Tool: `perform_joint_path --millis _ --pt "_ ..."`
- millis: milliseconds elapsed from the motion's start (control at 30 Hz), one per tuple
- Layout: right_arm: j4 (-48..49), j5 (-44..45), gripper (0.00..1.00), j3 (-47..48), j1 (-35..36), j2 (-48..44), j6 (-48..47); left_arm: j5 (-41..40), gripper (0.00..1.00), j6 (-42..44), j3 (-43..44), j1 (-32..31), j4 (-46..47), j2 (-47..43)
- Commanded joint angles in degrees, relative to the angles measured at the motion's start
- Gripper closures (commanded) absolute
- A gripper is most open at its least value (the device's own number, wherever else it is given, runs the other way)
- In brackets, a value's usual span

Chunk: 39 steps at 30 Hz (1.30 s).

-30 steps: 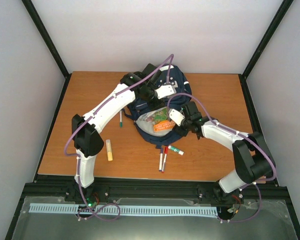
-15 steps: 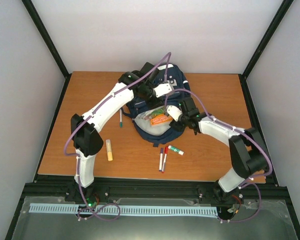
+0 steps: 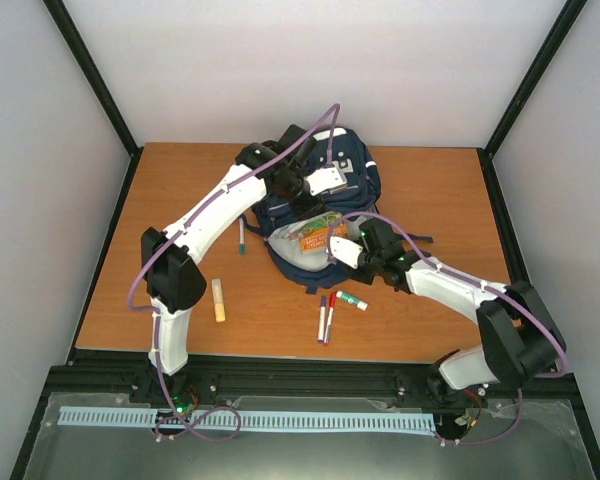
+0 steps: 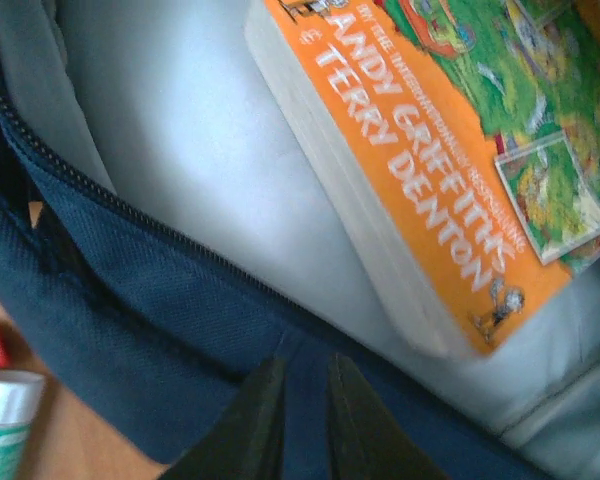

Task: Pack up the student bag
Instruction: Place the book in the student bag.

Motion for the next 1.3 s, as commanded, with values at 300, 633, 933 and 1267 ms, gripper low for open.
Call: perform_joint_path --millis 300,633,933,1267 --pt "13.6 3.8 0.95 5.4 5.1 13.1 -10.1 2.2 0.99 0.3 2.4 0.4 -2.0 -2.3" --pt "31.9 10.5 0.95 8.2 5.3 20.7 -14.3 2.9 0.99 0.3 1.8 0.4 -2.2 -2.7" --pt "33.0 12.8 0.95 14.9 5.3 28.8 -15.7 2.9 0.99 0.5 1.0 0.4 -2.5 -3.5" --pt "18.2 6.9 0.91 10.0 6.4 17.9 -10.2 0.8 0.99 -0.2 0.7 0.4 -2.1 -3.7"
